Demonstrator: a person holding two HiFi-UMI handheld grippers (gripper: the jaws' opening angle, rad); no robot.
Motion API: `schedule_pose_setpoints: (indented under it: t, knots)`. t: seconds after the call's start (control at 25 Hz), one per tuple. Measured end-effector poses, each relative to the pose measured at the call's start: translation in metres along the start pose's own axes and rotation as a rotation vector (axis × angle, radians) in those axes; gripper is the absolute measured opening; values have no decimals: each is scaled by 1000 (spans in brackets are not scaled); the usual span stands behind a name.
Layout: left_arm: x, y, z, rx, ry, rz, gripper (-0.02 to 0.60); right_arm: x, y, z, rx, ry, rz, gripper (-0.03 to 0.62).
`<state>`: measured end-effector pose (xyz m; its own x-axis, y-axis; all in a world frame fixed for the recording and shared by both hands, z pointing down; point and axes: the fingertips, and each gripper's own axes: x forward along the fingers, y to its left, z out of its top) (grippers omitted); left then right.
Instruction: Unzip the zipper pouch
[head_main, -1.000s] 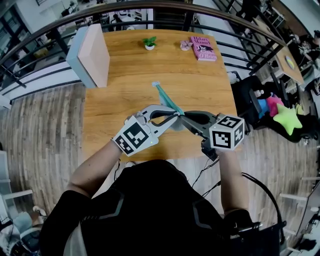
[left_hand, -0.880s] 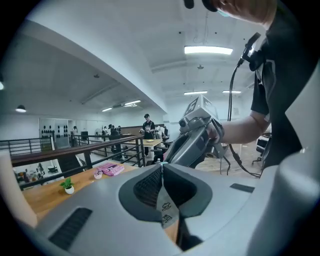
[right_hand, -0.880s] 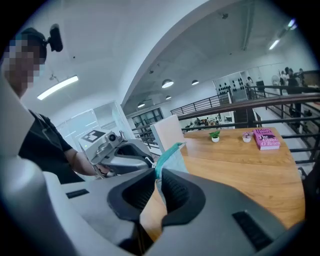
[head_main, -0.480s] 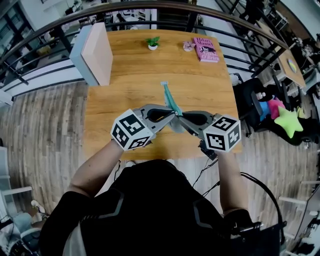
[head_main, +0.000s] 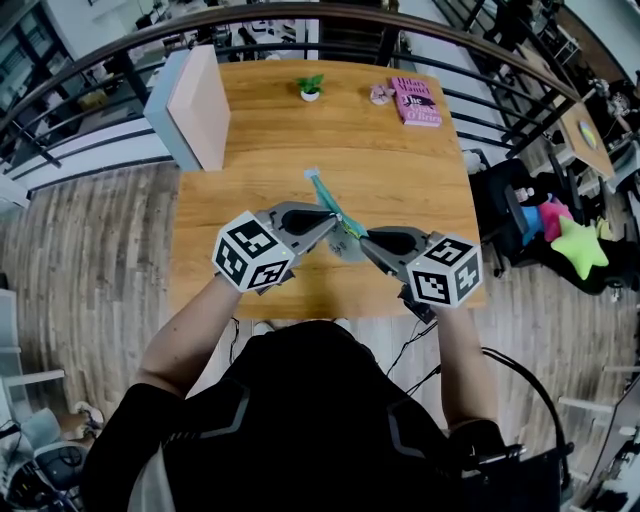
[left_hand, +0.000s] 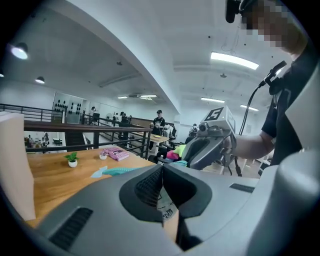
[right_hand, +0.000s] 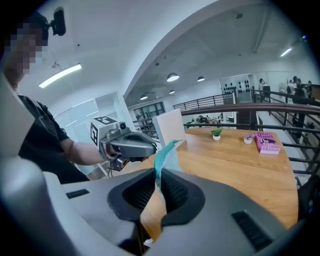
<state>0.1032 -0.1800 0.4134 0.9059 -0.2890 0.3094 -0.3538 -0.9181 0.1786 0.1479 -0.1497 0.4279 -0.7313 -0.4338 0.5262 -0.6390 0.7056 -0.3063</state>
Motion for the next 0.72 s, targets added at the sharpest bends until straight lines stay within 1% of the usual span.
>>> schedule_pose_setpoints:
  t: [0.28,0.56,0.72]
  knots:
    - [-10,26,-4,-33,-9,69,30,1,-14,-6,27,2,-8,46]
    - [-22,46,-7,-66,-10,151,31,-2,-24,-11,31,6,-25,46]
    - [-33,60,-11,-50,1,218,31,-4,-35,-18,34,23,-49,47]
